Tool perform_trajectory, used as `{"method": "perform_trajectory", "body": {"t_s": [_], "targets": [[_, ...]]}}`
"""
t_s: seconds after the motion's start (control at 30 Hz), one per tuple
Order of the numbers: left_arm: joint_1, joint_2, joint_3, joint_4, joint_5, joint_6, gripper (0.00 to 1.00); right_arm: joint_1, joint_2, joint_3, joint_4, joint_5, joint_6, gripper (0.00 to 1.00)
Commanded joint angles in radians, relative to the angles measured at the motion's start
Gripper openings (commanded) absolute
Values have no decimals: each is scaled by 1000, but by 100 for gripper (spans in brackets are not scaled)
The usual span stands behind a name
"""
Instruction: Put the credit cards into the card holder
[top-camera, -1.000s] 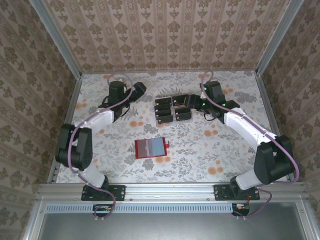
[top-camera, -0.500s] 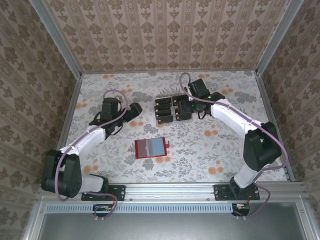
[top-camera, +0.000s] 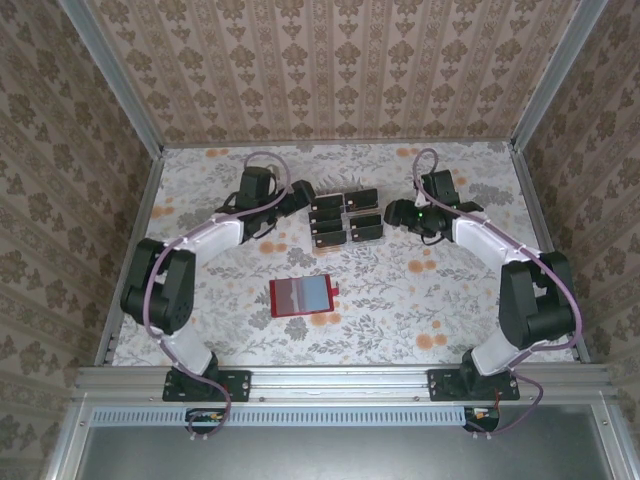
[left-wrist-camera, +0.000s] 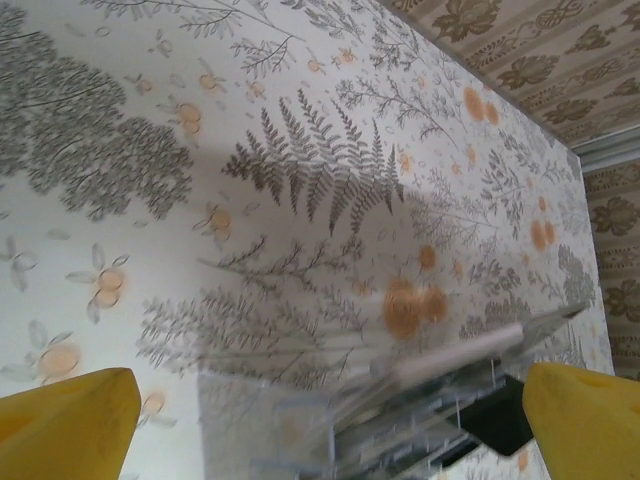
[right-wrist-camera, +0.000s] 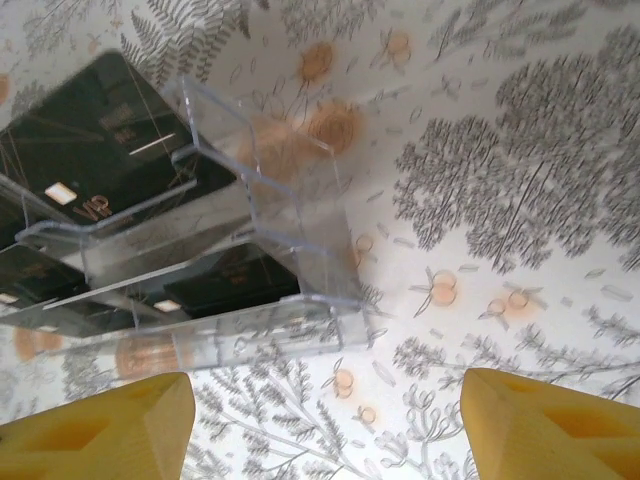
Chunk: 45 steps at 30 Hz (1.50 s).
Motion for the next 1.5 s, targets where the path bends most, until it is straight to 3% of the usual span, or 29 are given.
{"method": "perform_trajectory", "body": {"t_s": [0.0, 0.13, 0.37, 0.67, 0.83, 0.97, 1.2, 1.47], "targets": [[-17, 64, 65, 41, -37, -43, 100, -26, -77, -52, 92, -84, 78, 72], [-22, 134, 123, 62, -43, -65, 100, -58, -112, -134, 180, -118, 146, 72], [-105, 212, 203, 70, -55, -84, 100, -89, -208, -242, 216, -132, 187, 72], [-168, 319, 321, 100, -40, -106, 100, -92, -430, -343, 148, -123, 206, 72], [-166, 336, 357, 94, -24, -102, 100, -67, -505, -286, 23, -85, 130, 72], [-133, 277, 309, 81, -10, -85, 100, 27, -444, -152, -99, -5, -1, 71], [-35, 49, 132, -41, 22, -35, 100, 207, -206, 146, -263, 120, -273, 69], [75, -220, -94, -204, 30, 43, 100, 330, 56, 405, -447, 285, -574, 59]]}}
